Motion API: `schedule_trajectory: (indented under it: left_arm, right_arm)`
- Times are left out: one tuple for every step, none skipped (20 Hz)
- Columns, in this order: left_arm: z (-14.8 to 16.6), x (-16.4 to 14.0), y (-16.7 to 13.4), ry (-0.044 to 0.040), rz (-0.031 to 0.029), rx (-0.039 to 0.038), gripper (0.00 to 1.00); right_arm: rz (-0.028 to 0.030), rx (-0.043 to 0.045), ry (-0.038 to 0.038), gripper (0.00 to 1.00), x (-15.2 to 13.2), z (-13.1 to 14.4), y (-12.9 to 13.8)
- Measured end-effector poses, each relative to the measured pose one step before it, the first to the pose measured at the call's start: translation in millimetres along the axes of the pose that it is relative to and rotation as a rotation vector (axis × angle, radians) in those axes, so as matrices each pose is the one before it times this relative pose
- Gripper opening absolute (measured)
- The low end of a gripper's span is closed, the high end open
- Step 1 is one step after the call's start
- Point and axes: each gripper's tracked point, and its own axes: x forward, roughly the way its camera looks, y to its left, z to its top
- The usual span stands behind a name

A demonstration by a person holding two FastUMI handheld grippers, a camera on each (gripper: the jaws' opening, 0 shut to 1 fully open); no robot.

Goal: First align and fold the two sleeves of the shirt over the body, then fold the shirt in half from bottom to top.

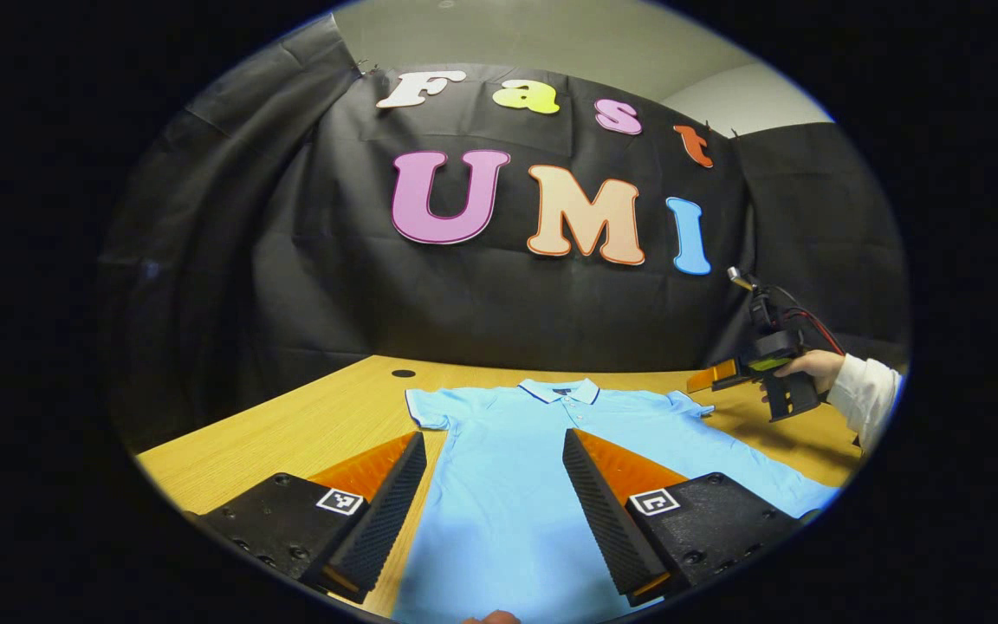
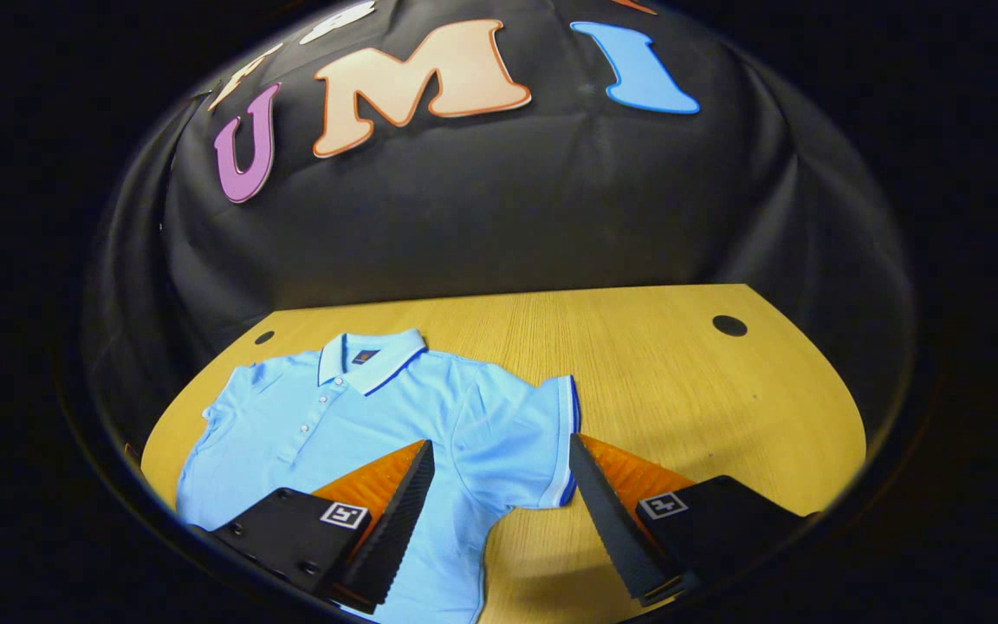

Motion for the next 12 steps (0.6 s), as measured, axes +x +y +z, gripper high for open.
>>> schedule_trajectory:
  left_arm:
    - [1.95,-0.41,0.00,-0.00478,-0.00269,0.00106,0.95]
    - [2.70,-0.47,0.91,-0.00778,0.00050,0.00706,0.95]
    - [1.96,0.51,1.77,-0.00916,0.00325,0.00990,0.95]
    - [1.85,0.37,1.15,-0.00582,0.00169,0.00573,0.95]
    - [-0.43,0.84,0.67,-0.00113,-0.00090,0.00046,0.95]
    - [-0.75,0.88,-0.31,0.00281,-0.00172,-0.00127,0.95]
    - [-1.35,0.39,-0.16,0.00486,-0.00012,-0.00008,0.95]
    - [-3.63,0.01,0.99,0.00753,0.00191,-0.00288,0.95]
    - [-1.64,0.47,1.40,0.00555,0.00149,-0.00362,0.95]
    - [-0.71,0.46,0.96,0.00425,0.00219,-0.00288,0.95]
    - [-3.01,0.44,0.40,0.00597,0.00245,-0.00434,0.95]
    - [-2.20,0.84,-1.13,0.00766,-0.00456,-0.00506,0.95]
  right_arm:
    - [-0.01037,0.00342,0.01322,0.97,8.85,-2.40,-2.02]
    - [-0.00635,0.01291,0.00554,0.94,7.39,-1.44,-1.01]
    - [-0.00291,0.01659,0.00255,0.94,4.87,0.64,-1.11]
    - [-0.01077,0.01329,0.00619,0.94,3.77,-1.61,-3.90]
    - [-0.01570,0.00503,0.00790,0.94,4.62,-2.50,-4.91]
    - [-0.01417,0.00003,0.00923,0.93,2.46,-3.61,-5.15]
    - [-0.01090,-0.00208,0.00537,0.94,1.69,-1.63,-4.42]
    - [-0.01108,-0.00946,0.00334,0.94,2.67,-2.29,-3.25]
    - [-0.00588,-0.00802,0.00277,0.98,1.24,-1.27,-1.68]
    - [-0.00400,-0.00777,-0.00541,0.97,0.40,0.13,0.22]
    - [-0.00249,-0.00376,0.00087,0.97,-0.73,-0.07,-0.34]
    - [-0.00295,-0.00971,-0.00500,0.93,0.80,-0.49,0.40]
